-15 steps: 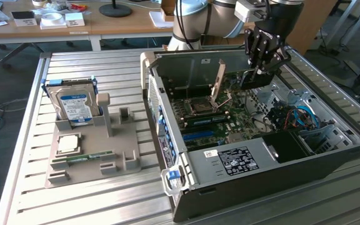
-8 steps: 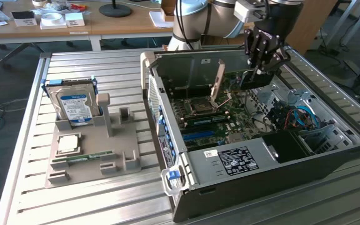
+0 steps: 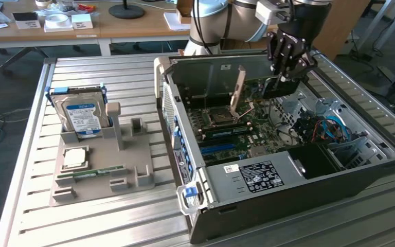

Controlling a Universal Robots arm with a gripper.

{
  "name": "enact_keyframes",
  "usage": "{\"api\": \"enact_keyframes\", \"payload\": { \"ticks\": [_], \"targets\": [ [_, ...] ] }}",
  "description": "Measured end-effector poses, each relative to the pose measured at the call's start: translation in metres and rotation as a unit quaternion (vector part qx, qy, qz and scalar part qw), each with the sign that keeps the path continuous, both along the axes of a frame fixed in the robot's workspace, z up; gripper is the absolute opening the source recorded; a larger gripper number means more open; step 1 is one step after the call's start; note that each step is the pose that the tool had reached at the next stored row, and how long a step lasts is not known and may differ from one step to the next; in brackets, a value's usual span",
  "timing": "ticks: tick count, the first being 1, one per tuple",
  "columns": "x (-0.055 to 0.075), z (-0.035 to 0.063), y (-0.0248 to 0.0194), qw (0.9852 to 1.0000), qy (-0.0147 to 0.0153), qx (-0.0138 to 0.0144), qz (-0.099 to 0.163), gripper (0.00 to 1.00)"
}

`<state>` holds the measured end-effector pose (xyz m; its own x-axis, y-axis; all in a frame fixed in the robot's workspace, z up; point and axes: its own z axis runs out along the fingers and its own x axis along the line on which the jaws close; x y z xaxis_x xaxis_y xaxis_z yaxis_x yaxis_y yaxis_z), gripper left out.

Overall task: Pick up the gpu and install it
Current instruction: 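Insert the gpu into the slot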

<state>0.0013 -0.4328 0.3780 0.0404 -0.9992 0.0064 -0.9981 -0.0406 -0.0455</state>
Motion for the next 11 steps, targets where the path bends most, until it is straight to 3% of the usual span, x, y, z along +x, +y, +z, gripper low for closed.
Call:
{"api": "enact_keyframes", "payload": {
  "ticks": [11],
  "targets": [
    [-0.0090,-0.0008,0.0000,1.0000,-0.0001,0.0000,0.000,0.27]
  ]
}}
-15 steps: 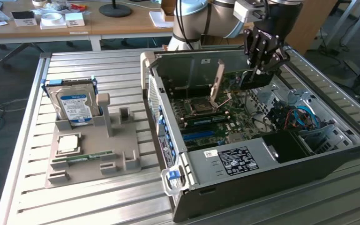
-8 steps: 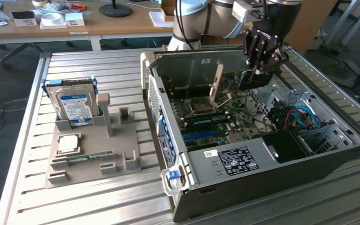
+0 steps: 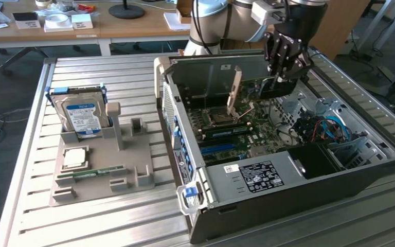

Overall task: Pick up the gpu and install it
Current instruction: 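Insert the gpu into the slot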

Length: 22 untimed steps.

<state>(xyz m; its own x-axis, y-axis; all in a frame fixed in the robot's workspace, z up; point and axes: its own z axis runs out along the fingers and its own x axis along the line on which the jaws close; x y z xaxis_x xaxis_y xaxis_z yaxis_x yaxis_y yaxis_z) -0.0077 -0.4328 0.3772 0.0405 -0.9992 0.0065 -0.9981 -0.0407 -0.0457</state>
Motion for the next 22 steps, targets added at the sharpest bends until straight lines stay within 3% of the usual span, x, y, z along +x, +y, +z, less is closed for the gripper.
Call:
{"api": "enact_keyframes", "payload": {
  "ticks": [22],
  "targets": [
    [-0.0076,-0.0097,-0.0010,1.0000,0.0000,-0.0006,-0.006,0.27]
  ]
}}
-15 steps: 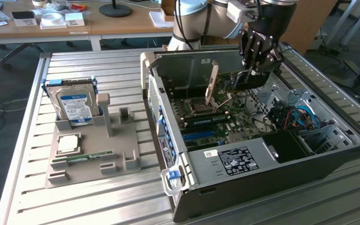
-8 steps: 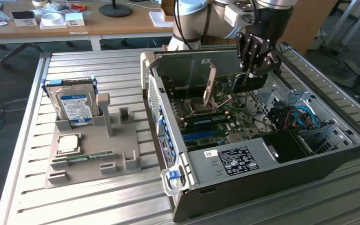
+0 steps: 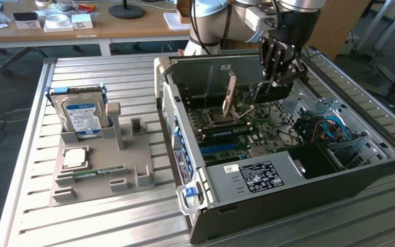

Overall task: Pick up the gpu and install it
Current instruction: 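Insert the gpu into the slot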

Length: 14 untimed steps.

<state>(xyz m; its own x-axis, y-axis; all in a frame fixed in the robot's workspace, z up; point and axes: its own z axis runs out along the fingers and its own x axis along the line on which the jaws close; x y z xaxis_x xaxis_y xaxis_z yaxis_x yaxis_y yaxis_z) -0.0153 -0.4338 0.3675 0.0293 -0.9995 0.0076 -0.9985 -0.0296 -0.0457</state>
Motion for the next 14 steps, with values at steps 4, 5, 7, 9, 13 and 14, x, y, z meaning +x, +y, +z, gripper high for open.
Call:
{"api": "enact_keyframes", "payload": {
  "ticks": [4,5,7,9,13,14],
  "targets": [
    [0.000,-0.0035,0.0000,1.0000,0.0000,0.0001,0.000,0.27],
    [0.000,-0.0047,0.0000,1.0000,0.0000,0.0001,0.000,0.27],
    [-0.001,-0.0068,0.0000,1.0000,0.0000,0.0001,0.000,0.27],
    [-0.001,-0.0084,0.0000,1.0000,0.0000,0.0000,0.000,0.27],
    [-0.001,-0.0108,0.0000,1.0000,0.0000,-0.0001,0.000,0.27],
    [-0.001,-0.0108,0.0000,1.0000,0.0000,-0.0001,0.000,0.27]
  ]
}}
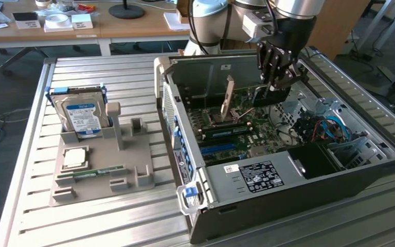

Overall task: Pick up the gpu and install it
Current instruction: 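Insert the gpu into the slot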

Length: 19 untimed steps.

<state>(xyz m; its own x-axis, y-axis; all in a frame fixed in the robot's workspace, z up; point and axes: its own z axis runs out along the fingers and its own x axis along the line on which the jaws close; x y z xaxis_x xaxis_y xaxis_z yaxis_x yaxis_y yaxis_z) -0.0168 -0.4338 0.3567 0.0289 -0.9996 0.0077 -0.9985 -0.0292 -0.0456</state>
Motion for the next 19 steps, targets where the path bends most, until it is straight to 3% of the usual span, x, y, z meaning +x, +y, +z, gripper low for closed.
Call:
{"api": "enact_keyframes", "payload": {
  "ticks": [19],
  "targets": [
    [-0.0004,-0.0050,0.0000,1.0000,0.0000,0.0001,0.000,0.27]
  ]
}}
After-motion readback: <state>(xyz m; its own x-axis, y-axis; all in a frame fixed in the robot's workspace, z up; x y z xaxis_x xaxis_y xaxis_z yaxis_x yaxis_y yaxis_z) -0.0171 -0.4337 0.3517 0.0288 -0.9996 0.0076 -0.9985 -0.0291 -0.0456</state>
